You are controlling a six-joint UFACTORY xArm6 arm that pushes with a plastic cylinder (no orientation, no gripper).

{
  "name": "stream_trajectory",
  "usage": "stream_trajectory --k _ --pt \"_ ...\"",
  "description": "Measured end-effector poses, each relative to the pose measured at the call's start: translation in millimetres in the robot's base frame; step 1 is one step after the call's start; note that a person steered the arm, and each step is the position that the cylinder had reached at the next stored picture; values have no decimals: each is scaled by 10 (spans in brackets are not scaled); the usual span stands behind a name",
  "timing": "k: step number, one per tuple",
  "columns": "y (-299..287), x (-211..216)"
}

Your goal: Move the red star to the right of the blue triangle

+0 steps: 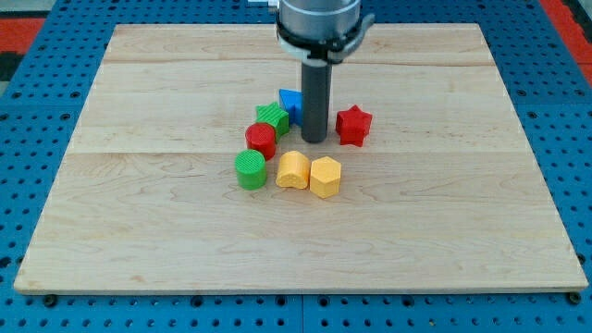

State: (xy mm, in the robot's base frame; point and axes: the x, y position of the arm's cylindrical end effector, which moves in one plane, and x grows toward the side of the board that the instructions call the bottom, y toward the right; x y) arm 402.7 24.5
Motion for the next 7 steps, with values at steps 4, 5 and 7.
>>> stream_trajectory --k 4,5,7 --pt "1553 -83" --pt "1089 382" --pt "509 155"
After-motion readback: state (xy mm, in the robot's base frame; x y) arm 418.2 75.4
